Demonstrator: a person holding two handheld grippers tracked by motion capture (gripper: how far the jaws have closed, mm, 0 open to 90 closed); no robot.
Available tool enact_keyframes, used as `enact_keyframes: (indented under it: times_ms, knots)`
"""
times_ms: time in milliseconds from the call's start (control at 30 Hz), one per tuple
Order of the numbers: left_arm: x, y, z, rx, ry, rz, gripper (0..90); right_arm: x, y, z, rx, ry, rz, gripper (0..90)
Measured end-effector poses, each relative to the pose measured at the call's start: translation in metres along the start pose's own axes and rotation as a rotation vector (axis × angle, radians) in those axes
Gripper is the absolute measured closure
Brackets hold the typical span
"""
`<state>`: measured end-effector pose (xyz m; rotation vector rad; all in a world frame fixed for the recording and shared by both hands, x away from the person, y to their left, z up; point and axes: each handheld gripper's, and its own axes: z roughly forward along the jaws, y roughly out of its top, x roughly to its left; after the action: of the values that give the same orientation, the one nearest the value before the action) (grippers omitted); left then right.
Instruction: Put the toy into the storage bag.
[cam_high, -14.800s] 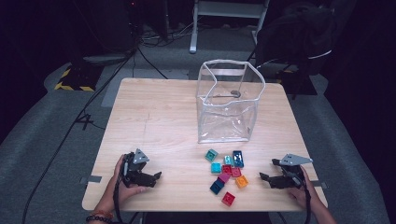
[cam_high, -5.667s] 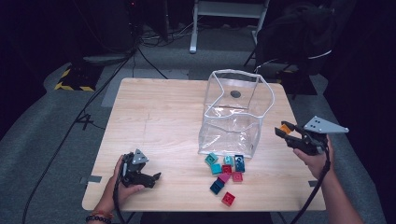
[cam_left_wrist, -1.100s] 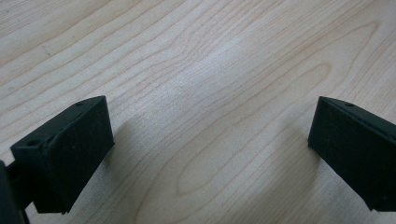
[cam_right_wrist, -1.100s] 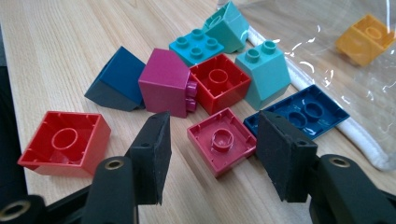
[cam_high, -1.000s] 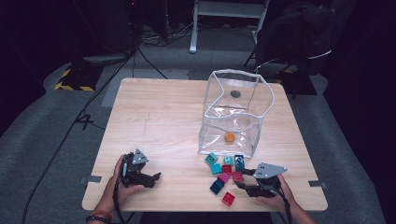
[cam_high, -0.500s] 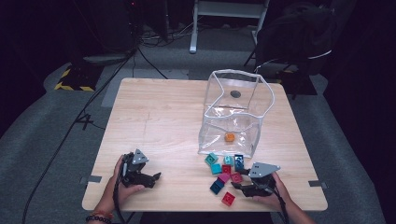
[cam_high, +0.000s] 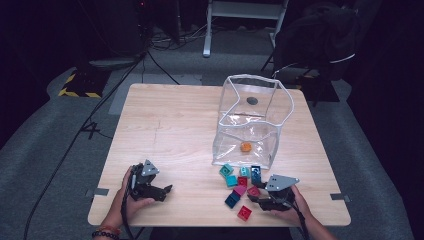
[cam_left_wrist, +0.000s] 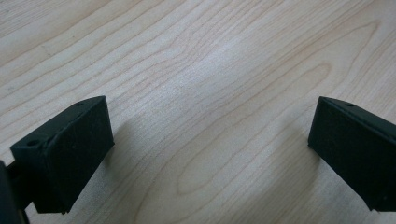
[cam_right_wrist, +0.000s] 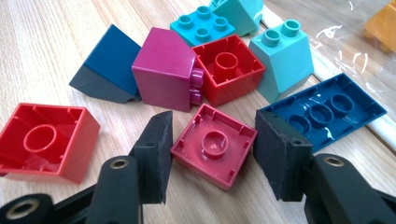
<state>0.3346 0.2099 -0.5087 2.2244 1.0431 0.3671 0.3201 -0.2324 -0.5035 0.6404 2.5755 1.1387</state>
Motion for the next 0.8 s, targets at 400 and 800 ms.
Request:
enact_keyframes:
  times_ms: [400,800]
  knots:
    - [0.000,0.000,0.000,0.000,0.000,0.000,0.4,-0.009,-0.005,-0.023,-0.042,-0.017,0.032,49.1]
    - [0.000,0.000,0.000,0.000,0.000,0.000,0.3,-0.032,-0.003,-0.062,-0.133,-0.106,0.090,49.1]
